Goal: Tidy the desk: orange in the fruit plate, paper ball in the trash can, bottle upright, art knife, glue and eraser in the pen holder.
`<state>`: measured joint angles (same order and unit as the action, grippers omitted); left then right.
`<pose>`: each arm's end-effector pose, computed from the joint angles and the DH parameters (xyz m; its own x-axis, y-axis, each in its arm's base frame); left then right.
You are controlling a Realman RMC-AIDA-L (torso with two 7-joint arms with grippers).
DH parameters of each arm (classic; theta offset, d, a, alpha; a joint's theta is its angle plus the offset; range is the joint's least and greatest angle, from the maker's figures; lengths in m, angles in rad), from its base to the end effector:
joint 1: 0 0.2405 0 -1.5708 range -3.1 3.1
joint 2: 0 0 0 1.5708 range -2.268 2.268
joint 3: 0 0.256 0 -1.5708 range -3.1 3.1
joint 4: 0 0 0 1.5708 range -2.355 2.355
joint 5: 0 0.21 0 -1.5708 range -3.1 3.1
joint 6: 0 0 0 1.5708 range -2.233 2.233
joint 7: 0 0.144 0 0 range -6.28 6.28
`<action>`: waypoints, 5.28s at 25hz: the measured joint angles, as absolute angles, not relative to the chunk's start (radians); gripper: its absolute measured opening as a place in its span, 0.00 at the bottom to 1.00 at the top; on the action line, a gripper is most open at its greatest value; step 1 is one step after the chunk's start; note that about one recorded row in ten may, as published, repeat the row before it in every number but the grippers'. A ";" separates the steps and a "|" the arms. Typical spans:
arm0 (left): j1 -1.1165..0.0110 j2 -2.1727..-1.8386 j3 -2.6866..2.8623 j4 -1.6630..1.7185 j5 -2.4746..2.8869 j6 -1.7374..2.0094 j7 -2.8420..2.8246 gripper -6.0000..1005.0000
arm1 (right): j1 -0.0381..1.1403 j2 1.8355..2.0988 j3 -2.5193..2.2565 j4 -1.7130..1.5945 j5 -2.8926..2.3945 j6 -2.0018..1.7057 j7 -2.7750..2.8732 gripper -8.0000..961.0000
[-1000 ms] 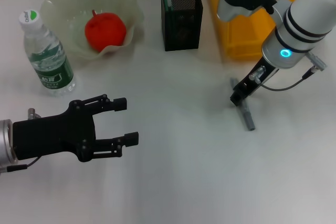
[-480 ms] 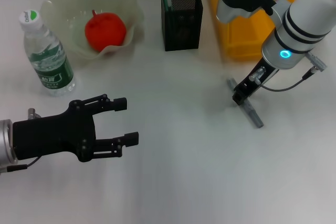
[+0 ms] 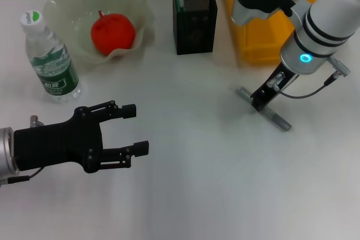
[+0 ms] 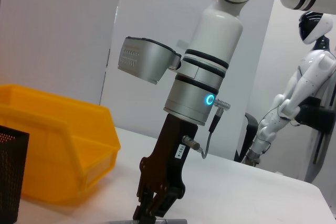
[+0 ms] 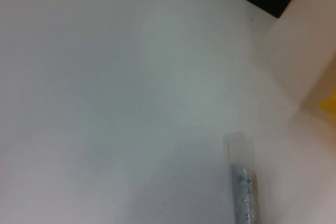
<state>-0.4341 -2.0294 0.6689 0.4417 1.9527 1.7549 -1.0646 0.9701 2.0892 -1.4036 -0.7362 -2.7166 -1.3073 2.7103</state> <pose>-0.2873 0.2678 -0.0077 0.7549 0.2433 0.6090 0.3451 -0.9371 -0.0534 0.1783 0.4033 -0.0580 0.5980 -0.7396 0.3089 -0.5470 -0.6583 -0.5172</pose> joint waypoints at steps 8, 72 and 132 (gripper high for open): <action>-0.436 -2.030 0.669 0.442 1.953 1.755 -1.064 0.84 | 0.969 2.089 -1.404 -0.741 -2.722 -1.311 2.708 0.15; -0.440 -2.036 0.667 0.451 1.951 1.756 -1.066 0.84 | 0.887 2.088 -1.469 -0.827 -2.614 -1.285 2.592 0.24; -0.435 -2.048 0.665 0.451 1.951 1.764 -1.036 0.84 | 0.922 2.091 -0.977 -0.312 -1.396 -0.744 1.071 0.21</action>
